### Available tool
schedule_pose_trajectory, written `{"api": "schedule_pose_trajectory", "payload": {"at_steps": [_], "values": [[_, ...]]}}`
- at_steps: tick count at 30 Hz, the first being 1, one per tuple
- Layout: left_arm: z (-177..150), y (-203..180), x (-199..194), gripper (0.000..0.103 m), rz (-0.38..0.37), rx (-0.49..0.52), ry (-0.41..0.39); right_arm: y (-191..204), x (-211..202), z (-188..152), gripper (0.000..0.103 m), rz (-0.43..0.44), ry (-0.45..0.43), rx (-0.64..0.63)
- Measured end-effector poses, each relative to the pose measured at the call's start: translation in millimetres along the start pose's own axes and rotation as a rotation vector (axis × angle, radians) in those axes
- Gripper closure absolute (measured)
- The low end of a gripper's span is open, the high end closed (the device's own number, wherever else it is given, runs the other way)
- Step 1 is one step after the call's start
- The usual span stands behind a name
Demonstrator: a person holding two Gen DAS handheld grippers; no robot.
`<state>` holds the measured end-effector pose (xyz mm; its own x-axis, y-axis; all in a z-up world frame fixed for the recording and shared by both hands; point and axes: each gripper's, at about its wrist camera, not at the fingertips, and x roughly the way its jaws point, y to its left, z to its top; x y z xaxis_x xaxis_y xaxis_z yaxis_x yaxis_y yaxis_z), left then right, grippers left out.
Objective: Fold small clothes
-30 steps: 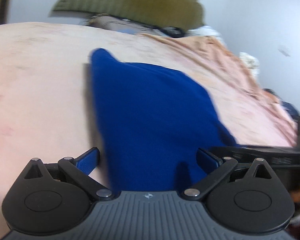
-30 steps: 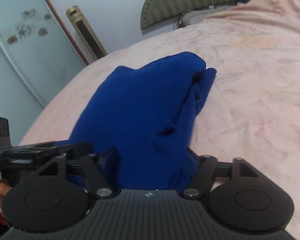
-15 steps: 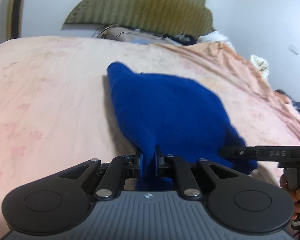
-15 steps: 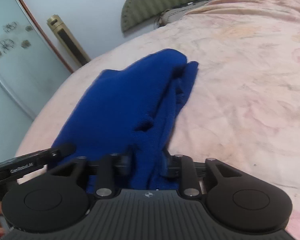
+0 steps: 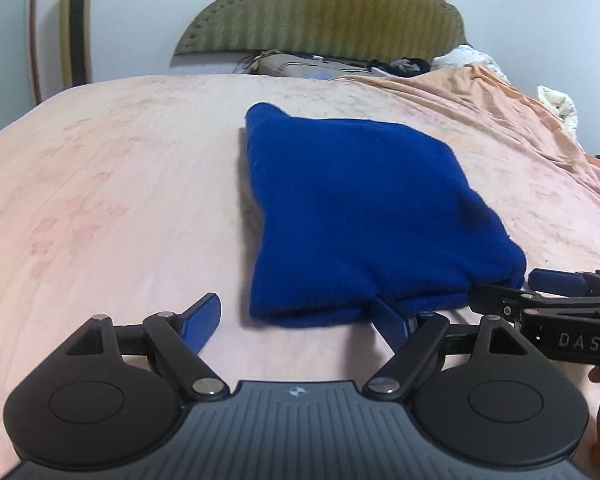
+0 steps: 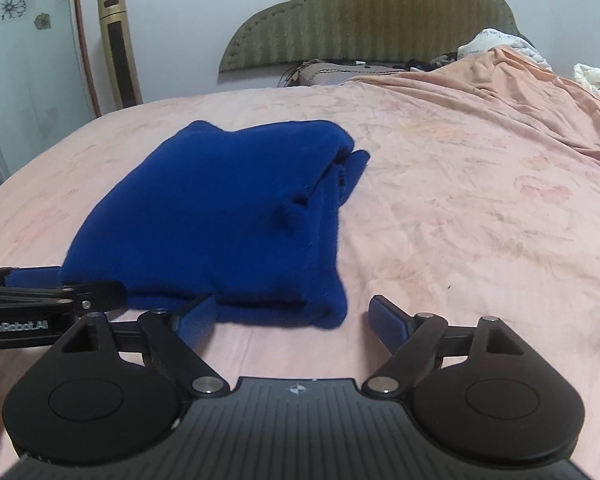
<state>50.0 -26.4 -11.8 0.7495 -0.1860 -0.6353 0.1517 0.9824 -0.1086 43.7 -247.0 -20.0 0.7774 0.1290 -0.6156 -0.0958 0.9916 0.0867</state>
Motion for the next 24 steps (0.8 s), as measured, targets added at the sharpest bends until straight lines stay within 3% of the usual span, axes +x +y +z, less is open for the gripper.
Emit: {"api": "schedule_pose_trajectory", "payload": {"at_steps": [13, 24], "values": [[-15, -5, -14, 0.02, 0.05, 0.008, 0.005, 18, -8, -16, 0.007, -0.029, -0.003, -0.051], [-25, -4, -18, 0.008, 0.111, 0.043, -0.018, 21, -7, -24, 0.0, -0.061, -0.001, -0.088]]}}
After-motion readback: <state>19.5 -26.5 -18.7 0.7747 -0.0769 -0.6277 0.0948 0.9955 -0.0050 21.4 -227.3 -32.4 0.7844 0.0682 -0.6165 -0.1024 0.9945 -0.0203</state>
